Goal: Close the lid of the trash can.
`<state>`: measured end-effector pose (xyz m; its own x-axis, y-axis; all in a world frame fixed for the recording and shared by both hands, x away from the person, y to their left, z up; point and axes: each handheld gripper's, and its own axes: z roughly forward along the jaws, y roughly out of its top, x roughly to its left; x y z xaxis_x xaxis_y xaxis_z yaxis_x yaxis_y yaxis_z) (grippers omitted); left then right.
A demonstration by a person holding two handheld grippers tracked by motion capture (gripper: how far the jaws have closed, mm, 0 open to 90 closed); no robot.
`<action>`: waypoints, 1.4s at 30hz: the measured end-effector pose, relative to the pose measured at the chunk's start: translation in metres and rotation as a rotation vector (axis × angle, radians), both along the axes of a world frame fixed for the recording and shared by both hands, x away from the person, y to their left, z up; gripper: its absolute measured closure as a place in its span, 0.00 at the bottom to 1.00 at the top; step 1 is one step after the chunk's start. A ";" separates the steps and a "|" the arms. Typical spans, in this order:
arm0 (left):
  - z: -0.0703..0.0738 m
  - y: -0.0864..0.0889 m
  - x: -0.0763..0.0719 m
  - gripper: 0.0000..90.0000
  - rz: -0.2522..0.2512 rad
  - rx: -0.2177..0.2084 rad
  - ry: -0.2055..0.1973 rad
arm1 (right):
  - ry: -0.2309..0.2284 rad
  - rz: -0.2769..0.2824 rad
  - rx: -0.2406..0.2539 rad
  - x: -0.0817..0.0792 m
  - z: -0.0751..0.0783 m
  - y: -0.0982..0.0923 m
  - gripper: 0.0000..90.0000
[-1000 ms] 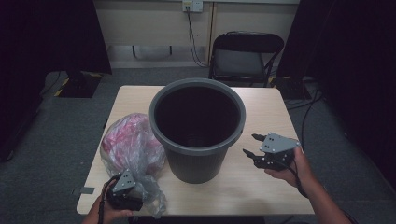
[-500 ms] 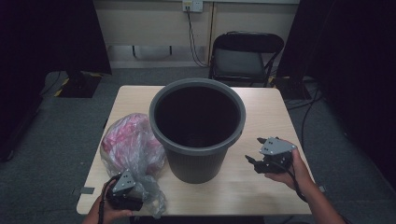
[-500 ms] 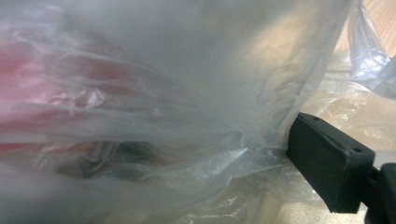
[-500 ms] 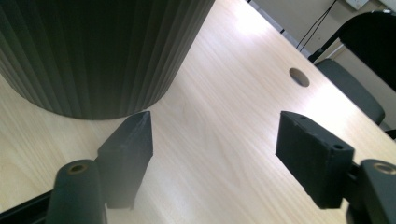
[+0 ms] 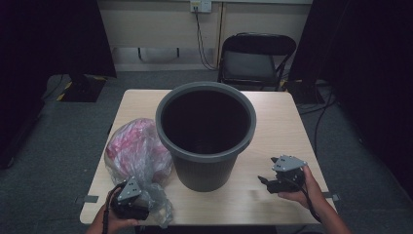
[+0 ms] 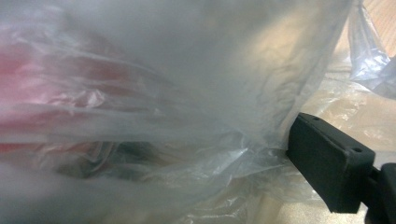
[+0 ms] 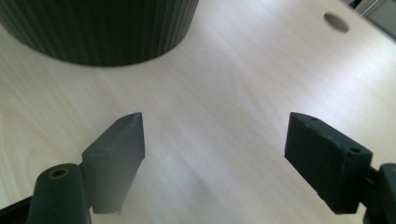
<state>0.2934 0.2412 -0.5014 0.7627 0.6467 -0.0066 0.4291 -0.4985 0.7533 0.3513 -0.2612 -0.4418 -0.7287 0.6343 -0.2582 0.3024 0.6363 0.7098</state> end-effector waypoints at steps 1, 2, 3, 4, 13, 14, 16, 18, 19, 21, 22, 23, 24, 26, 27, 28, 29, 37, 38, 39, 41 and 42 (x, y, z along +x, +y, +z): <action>0.000 0.000 0.000 0.23 0.000 0.002 0.000 | 0.011 -0.005 0.003 -0.002 -0.004 -0.002 0.21; 0.000 0.000 0.000 0.23 0.000 0.002 0.000 | 0.016 -0.008 0.005 -0.003 -0.007 -0.004 0.21; 0.000 0.000 0.000 0.23 0.000 0.001 0.000 | 0.028 -0.010 0.013 -0.004 -0.010 -0.006 0.21; 0.000 0.000 0.000 0.23 0.000 0.002 -0.001 | 0.037 -0.012 0.022 -0.006 -0.013 -0.008 0.21; 0.000 0.000 0.001 0.23 0.000 0.004 0.002 | 0.100 -0.068 0.098 -0.021 -0.032 -0.033 0.21; 0.000 0.000 0.001 0.23 -0.001 0.004 0.001 | 0.109 -0.074 0.107 -0.023 -0.033 -0.036 0.21; 0.001 0.000 0.001 0.23 -0.001 0.005 0.004 | 0.122 -0.086 0.130 -0.026 -0.036 -0.041 0.21; 0.000 0.000 0.001 0.23 -0.001 0.004 0.002 | 0.143 -0.093 0.154 -0.029 -0.040 -0.047 0.20; 0.000 0.000 0.001 0.23 -0.001 0.004 0.002 | 0.150 -0.097 0.153 -0.030 -0.043 -0.049 0.20; 0.000 0.000 0.001 0.23 -0.001 0.003 0.001 | 0.172 -0.098 0.140 -0.033 -0.048 -0.051 0.21; 0.000 0.000 0.001 0.23 -0.001 0.003 0.001 | 0.184 -0.097 0.131 -0.034 -0.050 -0.050 0.21; 0.000 0.000 0.001 0.23 -0.001 0.003 0.000 | 0.198 -0.092 0.136 -0.035 -0.052 -0.050 0.21; 0.000 0.000 0.000 0.23 -0.002 0.002 0.000 | 0.209 -0.087 0.141 -0.035 -0.052 -0.051 0.20; 0.000 0.000 0.000 0.23 -0.003 0.001 -0.001 | 0.207 -0.092 0.156 -0.035 -0.054 -0.052 0.18; 0.000 0.000 0.000 0.23 -0.003 0.001 -0.001 | 0.203 -0.091 0.163 -0.035 -0.055 -0.052 0.17; 0.000 0.001 0.000 0.23 -0.004 0.001 0.000 | 0.194 -0.085 0.171 -0.034 -0.056 -0.053 0.17; 0.000 0.001 0.000 0.23 -0.004 0.001 0.000 | 0.188 -0.082 0.178 -0.034 -0.057 -0.054 0.18; 0.000 0.000 0.000 0.23 -0.007 0.002 0.001 | 0.188 -0.085 0.176 -0.035 -0.057 -0.055 0.17; 0.000 0.000 0.001 0.23 -0.007 0.003 0.002 | 0.188 -0.084 0.176 -0.035 -0.057 -0.055 0.17; 0.000 0.000 0.001 0.23 -0.007 0.004 0.002 | 0.188 -0.084 0.176 -0.035 -0.057 -0.055 0.17; 0.000 0.000 0.001 0.23 -0.006 0.005 0.003 | 0.188 -0.084 0.176 -0.035 -0.057 -0.055 0.18; 0.000 0.000 0.001 0.23 -0.007 0.005 0.003 | 0.189 -0.084 0.177 -0.035 -0.057 -0.055 0.18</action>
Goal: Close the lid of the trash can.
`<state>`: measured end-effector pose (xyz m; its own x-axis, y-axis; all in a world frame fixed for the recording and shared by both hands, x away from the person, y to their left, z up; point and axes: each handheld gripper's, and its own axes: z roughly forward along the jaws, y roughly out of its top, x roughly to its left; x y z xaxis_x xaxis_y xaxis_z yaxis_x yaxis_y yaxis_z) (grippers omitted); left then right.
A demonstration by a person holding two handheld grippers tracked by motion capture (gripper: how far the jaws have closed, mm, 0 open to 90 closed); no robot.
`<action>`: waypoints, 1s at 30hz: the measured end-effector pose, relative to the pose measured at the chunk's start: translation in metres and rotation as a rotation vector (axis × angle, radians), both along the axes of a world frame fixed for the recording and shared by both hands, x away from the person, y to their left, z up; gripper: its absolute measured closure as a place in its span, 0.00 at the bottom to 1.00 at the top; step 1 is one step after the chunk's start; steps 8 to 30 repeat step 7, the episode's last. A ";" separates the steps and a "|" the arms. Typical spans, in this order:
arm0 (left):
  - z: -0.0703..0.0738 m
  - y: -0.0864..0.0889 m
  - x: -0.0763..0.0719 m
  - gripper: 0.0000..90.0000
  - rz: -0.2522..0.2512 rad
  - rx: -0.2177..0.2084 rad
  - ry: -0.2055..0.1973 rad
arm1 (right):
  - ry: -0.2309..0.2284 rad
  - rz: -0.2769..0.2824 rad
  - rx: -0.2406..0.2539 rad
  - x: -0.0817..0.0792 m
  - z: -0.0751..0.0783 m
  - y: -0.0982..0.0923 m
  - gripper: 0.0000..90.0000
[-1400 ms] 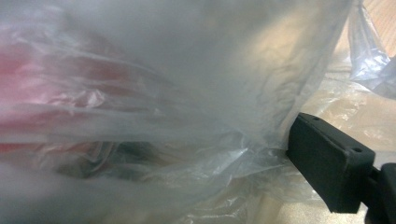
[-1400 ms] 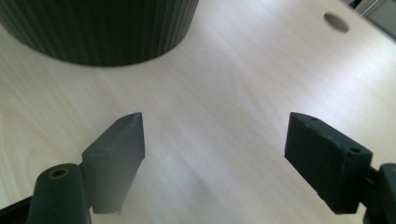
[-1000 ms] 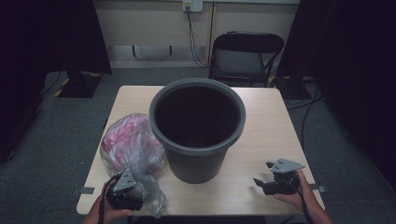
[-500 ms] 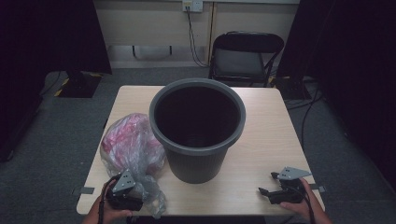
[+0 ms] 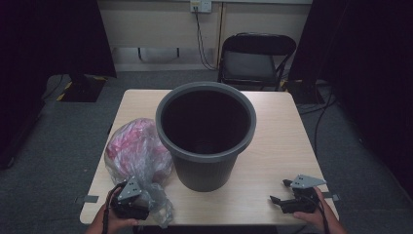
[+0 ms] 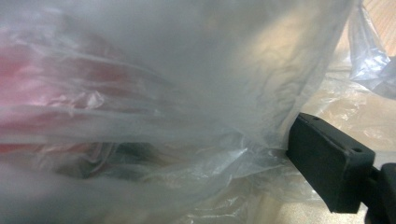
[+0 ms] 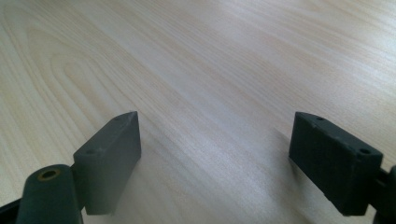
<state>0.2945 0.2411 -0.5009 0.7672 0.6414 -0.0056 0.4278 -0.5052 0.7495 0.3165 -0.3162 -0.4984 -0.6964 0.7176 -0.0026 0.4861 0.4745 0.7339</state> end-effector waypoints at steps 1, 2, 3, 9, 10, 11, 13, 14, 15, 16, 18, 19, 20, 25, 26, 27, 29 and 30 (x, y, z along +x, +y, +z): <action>0.000 0.000 0.000 0.23 0.000 0.000 0.000 | 0.000 0.000 0.000 0.000 0.000 0.000 0.18; 0.000 0.000 0.000 0.23 0.000 0.001 0.000 | 0.000 0.000 0.000 0.000 0.000 0.000 0.18; 0.000 0.000 0.000 0.23 0.000 0.001 0.001 | 0.000 0.000 0.000 0.000 0.000 0.000 0.18; 0.000 -0.001 0.000 0.23 0.004 0.000 0.002 | -0.001 0.001 0.000 -0.001 0.000 -0.001 0.18; 0.000 -0.001 0.000 0.23 0.004 0.000 0.002 | -0.001 0.001 0.000 -0.001 0.000 -0.001 0.18; 0.000 -0.001 0.000 0.23 0.004 0.000 0.002 | -0.001 0.001 0.000 -0.001 0.000 -0.001 0.18; 0.000 -0.001 0.000 0.23 0.004 0.000 0.002 | -0.001 0.001 0.000 -0.001 0.000 -0.001 0.18; 0.000 -0.001 0.000 0.23 0.004 0.000 0.002 | -0.001 0.001 0.000 -0.001 0.000 -0.001 0.18; 0.000 -0.001 0.000 0.23 0.004 0.000 0.002 | -0.001 0.001 0.000 -0.001 0.000 -0.001 0.18; 0.000 -0.001 0.000 0.23 0.004 0.000 0.002 | -0.001 0.001 0.000 -0.001 0.000 -0.001 0.18; 0.000 -0.001 0.000 0.23 0.004 0.000 0.002 | -0.001 0.001 0.000 -0.001 0.000 -0.001 0.18; 0.000 -0.001 0.000 0.23 0.004 0.000 0.002 | -0.001 0.001 0.000 -0.001 0.000 -0.001 0.18; 0.000 -0.001 0.000 0.23 0.004 0.000 0.002 | -0.001 0.001 0.000 -0.001 0.000 -0.001 0.18; 0.000 -0.001 0.000 0.23 0.004 0.000 0.002 | -0.001 0.001 0.000 -0.001 0.000 -0.001 0.18; 0.000 -0.001 0.000 0.23 0.004 0.000 0.002 | -0.001 0.001 0.000 -0.001 0.000 -0.001 0.18; 0.000 -0.001 0.000 0.23 0.004 0.000 0.002 | -0.001 0.001 0.000 -0.001 0.000 -0.001 0.18; 0.000 -0.001 0.000 0.23 0.004 0.000 0.002 | -0.001 0.001 0.000 -0.001 0.000 -0.001 0.18; 0.000 -0.001 0.000 0.23 0.004 0.000 0.002 | -0.001 0.001 0.000 -0.001 0.000 -0.001 0.18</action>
